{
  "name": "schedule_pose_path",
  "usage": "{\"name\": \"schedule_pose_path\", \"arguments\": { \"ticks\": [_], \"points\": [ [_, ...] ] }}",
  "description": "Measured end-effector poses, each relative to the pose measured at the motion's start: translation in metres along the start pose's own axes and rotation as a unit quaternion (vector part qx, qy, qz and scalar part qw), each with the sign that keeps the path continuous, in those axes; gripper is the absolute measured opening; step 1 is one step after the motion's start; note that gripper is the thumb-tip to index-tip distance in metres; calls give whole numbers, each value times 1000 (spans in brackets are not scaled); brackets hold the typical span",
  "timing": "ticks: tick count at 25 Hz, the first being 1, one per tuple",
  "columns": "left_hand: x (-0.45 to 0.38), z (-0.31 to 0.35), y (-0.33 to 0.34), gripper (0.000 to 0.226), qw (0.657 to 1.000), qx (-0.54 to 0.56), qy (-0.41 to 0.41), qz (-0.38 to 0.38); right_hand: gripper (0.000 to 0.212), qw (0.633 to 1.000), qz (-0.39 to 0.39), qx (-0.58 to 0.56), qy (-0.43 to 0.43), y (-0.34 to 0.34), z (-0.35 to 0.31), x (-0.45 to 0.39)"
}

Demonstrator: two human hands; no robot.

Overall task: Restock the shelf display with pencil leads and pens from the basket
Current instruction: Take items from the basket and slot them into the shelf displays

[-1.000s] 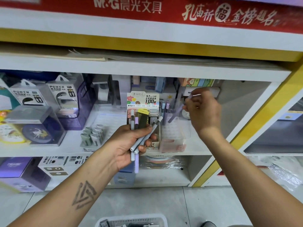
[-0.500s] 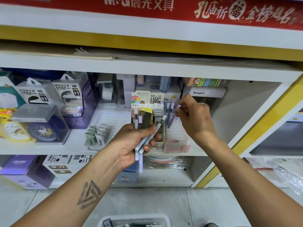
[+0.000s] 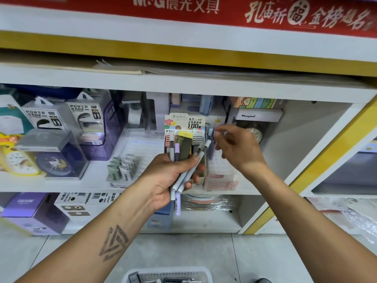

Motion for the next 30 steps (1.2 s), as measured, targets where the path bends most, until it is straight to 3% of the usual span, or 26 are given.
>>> {"name": "schedule_pose_path", "arguments": {
  "ticks": [2,4,6,8,11,13,16,20,26,30],
  "points": [
    [0,0,2,31,1000,-5,9,0,18,973,-72,-171,137,7,-3,7],
    [0,-1,4,25,1000,-8,13,-4,15,944,-113,-240,196,10,-6,13],
    [1,-3,6,21,1000,-8,7,-13,15,927,-83,-284,231,3,-4,11],
    [0,-4,5,24,1000,-5,-6,-6,18,919,5,-308,247,-13,4,0],
    [-1,-7,3,23,1000,1,-27,10,20,941,130,-246,193,-43,16,-14],
    [-2,-8,4,17,999,13,-40,15,15,968,160,-150,124,-51,18,-17],
    [-2,-8,6,12,998,29,-58,12,4,989,147,14,-4,-45,11,-15],
    [-2,-9,4,15,997,32,-63,9,8,979,116,118,-116,-27,10,-10],
    [-2,-9,0,24,998,21,-53,6,5,978,94,130,-134,-16,11,-9],
    [-2,-8,1,18,999,20,-49,1,9,975,85,133,-154,-13,6,-8]
  ]
}}
Point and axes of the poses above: each hand's wrist, its own x-axis away from the middle knuckle, its own y-axis out of the palm, z = x × y, the point moved 6 cm from there along -x, towards the middle knuckle, and after that the axes turned 15 degrees about z, right-handed, at the moved point
